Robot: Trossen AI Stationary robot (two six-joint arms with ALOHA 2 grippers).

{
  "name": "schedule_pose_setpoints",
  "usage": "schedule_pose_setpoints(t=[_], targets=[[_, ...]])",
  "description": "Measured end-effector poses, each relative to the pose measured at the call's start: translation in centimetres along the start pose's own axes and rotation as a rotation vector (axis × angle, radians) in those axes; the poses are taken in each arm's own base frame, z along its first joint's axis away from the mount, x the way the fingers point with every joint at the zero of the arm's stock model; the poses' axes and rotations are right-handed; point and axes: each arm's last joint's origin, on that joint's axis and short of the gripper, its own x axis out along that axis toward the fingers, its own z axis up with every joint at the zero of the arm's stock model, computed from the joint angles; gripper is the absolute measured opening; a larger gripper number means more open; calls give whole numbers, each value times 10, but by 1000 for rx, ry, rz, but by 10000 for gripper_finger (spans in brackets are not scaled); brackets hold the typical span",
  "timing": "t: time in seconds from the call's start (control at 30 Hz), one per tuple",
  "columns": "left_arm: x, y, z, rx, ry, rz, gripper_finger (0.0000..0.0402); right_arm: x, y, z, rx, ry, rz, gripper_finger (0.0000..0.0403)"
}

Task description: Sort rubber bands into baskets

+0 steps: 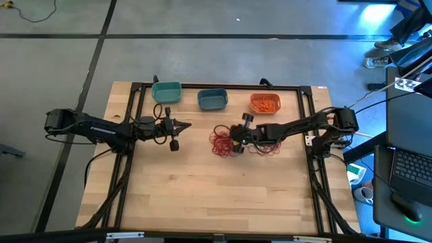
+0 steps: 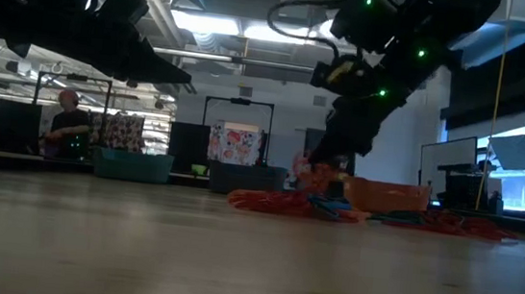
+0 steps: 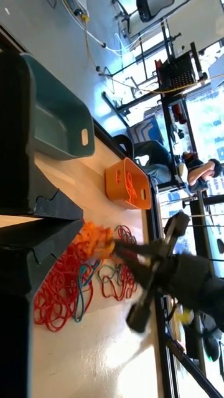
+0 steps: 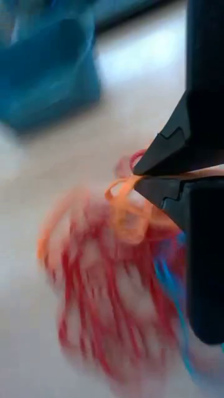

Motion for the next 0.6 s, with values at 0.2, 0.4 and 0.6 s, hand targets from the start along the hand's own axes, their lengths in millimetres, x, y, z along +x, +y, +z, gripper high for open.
schedule_pose_setpoints(t=[0.2, 0.4, 0.6], targets=[[0, 0, 0, 0, 0, 0, 5, 3, 2, -5, 103, 39, -6, 28], [0, 0, 0, -1, 0, 0, 5, -1, 0, -16, 71, 149, -15, 100], [0, 0, 0, 4, 1, 0, 5, -17, -6, -35, 99, 359, 36, 150]])
